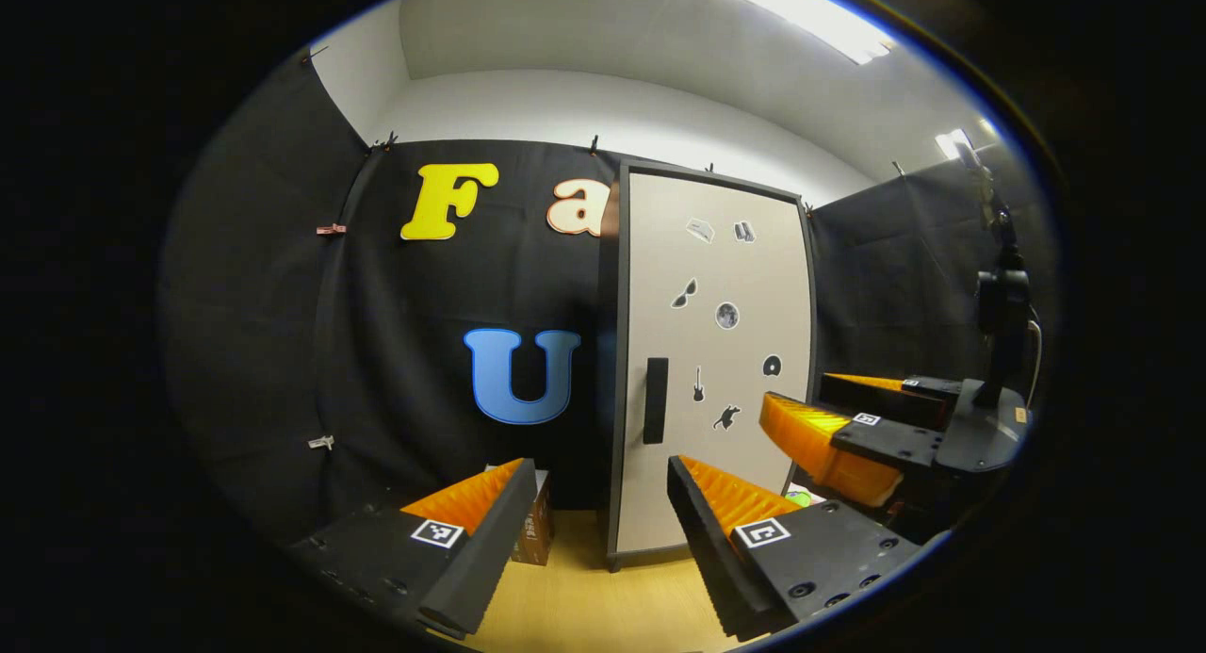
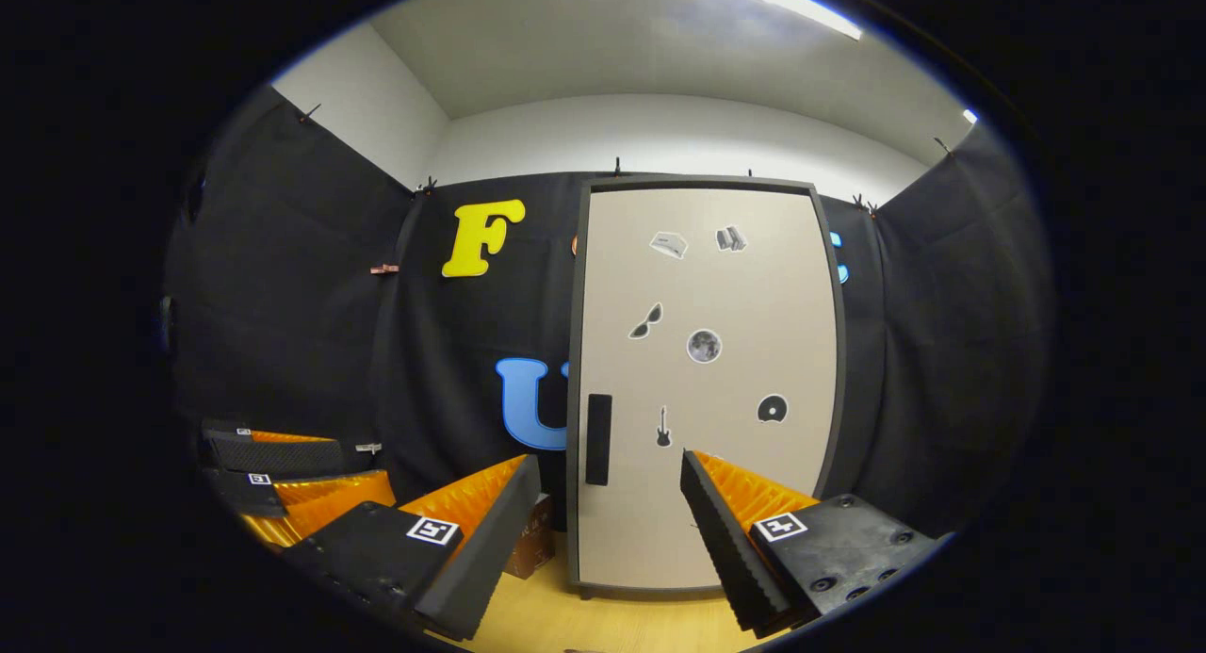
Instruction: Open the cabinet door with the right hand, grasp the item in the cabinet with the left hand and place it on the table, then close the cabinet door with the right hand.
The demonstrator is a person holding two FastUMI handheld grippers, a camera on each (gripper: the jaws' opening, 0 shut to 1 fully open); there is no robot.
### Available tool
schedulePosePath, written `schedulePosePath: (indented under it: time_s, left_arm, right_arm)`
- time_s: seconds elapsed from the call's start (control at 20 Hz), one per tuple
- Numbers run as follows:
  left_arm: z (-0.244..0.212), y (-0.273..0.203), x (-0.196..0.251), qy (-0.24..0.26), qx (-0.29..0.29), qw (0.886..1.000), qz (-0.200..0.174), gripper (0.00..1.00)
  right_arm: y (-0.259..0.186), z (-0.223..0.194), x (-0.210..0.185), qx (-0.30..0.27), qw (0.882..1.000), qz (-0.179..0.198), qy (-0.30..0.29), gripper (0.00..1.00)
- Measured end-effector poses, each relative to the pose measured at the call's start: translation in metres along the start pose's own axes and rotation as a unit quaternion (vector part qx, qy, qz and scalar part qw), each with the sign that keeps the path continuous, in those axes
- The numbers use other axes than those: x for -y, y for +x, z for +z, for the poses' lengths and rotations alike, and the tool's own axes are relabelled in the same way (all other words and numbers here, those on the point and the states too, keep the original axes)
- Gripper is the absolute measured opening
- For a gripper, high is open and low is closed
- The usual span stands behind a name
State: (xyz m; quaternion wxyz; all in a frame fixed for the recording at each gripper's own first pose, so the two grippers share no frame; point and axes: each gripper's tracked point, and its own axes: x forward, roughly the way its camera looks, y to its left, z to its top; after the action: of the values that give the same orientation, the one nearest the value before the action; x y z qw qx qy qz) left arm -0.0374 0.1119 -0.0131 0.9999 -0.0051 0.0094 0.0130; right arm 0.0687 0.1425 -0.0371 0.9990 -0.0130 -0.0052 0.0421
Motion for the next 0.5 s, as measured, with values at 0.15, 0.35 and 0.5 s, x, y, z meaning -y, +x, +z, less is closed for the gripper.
schedulePosePath:
  time_s: [0.15,0.35,0.5]
  left_arm:
    - [-0.002,0.001,-0.011,0.002,0.000,1.000,0.003,0.89]
    - [-0.006,0.006,-0.018,0.005,0.000,1.000,-0.003,0.89]
    - [-0.005,0.011,-0.021,0.005,0.005,1.000,-0.007,0.89]
  right_arm:
    - [0.017,-0.010,-0.011,-0.009,1.000,0.001,0.007,0.98]
    - [0.042,-0.014,-0.017,0.001,1.000,-0.009,0.008,0.98]
    - [0.058,-0.020,-0.018,0.001,1.000,-0.017,0.002,0.98]
